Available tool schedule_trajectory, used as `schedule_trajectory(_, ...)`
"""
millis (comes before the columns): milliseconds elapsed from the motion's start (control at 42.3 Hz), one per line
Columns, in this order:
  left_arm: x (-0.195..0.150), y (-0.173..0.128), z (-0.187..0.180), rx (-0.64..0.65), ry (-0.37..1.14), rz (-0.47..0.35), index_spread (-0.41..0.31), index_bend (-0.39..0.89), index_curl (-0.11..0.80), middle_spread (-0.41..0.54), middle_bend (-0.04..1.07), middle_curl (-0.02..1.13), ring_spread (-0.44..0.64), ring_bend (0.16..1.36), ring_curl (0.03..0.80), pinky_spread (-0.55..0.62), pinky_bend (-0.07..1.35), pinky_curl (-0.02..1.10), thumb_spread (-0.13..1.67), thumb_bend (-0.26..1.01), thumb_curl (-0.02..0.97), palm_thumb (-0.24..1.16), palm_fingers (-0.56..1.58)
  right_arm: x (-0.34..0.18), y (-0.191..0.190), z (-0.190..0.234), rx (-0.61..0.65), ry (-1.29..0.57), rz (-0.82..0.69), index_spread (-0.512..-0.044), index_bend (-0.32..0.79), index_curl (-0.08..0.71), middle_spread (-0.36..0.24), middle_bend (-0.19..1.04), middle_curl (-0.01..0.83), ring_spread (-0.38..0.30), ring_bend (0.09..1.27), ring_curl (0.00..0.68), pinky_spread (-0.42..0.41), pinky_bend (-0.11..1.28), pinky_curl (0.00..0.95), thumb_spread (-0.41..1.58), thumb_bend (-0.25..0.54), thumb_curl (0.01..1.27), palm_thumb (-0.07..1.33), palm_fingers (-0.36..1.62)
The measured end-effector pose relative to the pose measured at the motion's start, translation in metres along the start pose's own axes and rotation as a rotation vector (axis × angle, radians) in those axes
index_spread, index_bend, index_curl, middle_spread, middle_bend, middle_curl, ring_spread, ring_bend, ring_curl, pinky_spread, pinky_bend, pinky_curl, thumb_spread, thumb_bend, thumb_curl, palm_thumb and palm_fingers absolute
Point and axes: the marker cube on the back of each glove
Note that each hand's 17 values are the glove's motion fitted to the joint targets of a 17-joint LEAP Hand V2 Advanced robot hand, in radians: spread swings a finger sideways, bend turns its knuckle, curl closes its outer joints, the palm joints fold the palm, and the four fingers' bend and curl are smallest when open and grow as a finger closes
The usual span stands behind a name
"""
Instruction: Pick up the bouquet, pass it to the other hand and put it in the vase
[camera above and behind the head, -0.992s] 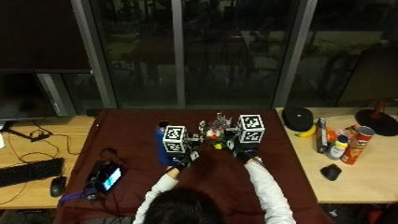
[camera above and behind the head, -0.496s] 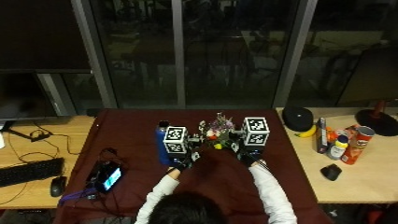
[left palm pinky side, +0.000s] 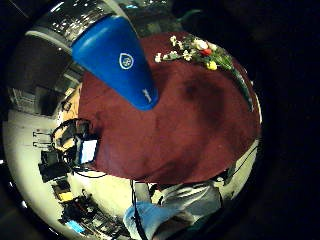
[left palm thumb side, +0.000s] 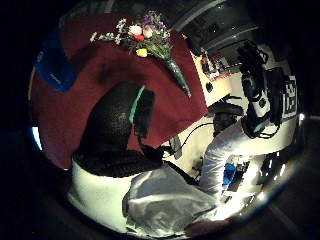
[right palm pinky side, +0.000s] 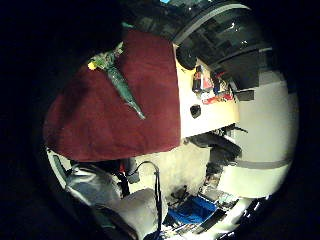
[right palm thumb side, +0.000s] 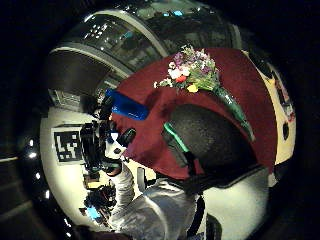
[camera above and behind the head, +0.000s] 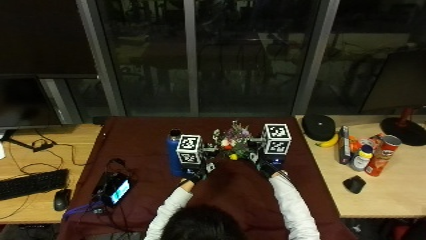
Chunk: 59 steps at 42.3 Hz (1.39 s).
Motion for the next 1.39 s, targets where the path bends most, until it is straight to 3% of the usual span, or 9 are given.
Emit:
schedule_trajectory(95,-0.002,0.000,0.001,-0.002,-0.001,0.000,0.070,0.12,0.196,0.263,0.21,0.31,0.36,0.62,0.263,0.35,0.45,0.31,1.10,-0.02,0.279,0.29,0.24,0.003,-0.004,0.000,-0.027,0.004,0.011,-0.311,0.08,0.172,0.045,0.23,0.327,0.097,0.51,0.289,0.261,0.50,0.330,1.17,0.017,0.24,0.42,0.35)
schedule_trajectory(354,0.000,0.008,-0.010,0.006,0.009,0.013,0.069,0.13,0.207,0.264,0.20,0.33,0.36,0.62,0.268,0.35,0.45,0.32,1.10,-0.02,0.291,0.29,0.24,0.027,-0.024,-0.008,-0.112,-0.054,0.094,-0.178,0.05,0.136,0.095,0.28,0.358,0.125,0.56,0.314,0.267,0.62,0.363,1.09,-0.022,0.28,0.43,0.45)
schedule_trajectory(543,-0.001,0.004,-0.013,0.018,0.008,0.007,0.069,0.12,0.211,0.263,0.20,0.34,0.36,0.62,0.271,0.35,0.44,0.33,1.10,-0.02,0.296,0.29,0.24,0.059,-0.041,-0.016,-0.131,-0.092,0.198,-0.137,0.05,0.119,0.102,0.28,0.367,0.115,0.61,0.336,0.259,0.66,0.380,1.06,-0.023,0.29,0.43,0.45)
schedule_trajectory(803,-0.003,0.000,-0.021,0.037,0.018,0.002,0.065,0.12,0.216,0.261,0.20,0.34,0.36,0.62,0.274,0.35,0.44,0.33,1.10,-0.02,0.303,0.29,0.24,0.095,-0.056,-0.006,-0.138,-0.119,0.312,-0.116,0.06,0.111,0.116,0.28,0.379,0.106,0.64,0.349,0.250,0.69,0.383,1.05,-0.022,0.30,0.44,0.43)
schedule_trajectory(1063,-0.006,-0.006,-0.035,0.081,0.082,-0.014,0.065,0.13,0.221,0.257,0.19,0.35,0.36,0.62,0.275,0.35,0.44,0.34,1.11,-0.02,0.303,0.28,0.24,0.117,-0.067,0.039,-0.206,-0.120,0.387,-0.112,0.05,0.096,0.068,0.32,0.403,0.064,0.68,0.362,0.240,0.69,0.374,1.07,-0.016,0.32,0.48,0.50)
schedule_trajectory(1394,-0.011,-0.011,-0.048,0.085,0.151,-0.027,0.064,0.12,0.224,0.252,0.20,0.35,0.35,0.62,0.281,0.34,0.44,0.34,1.13,-0.02,0.302,0.28,0.25,0.122,-0.074,0.107,-0.280,-0.107,0.446,-0.111,0.05,0.088,0.050,0.31,0.413,0.034,0.70,0.376,0.218,0.72,0.377,1.08,-0.023,0.33,0.48,0.49)
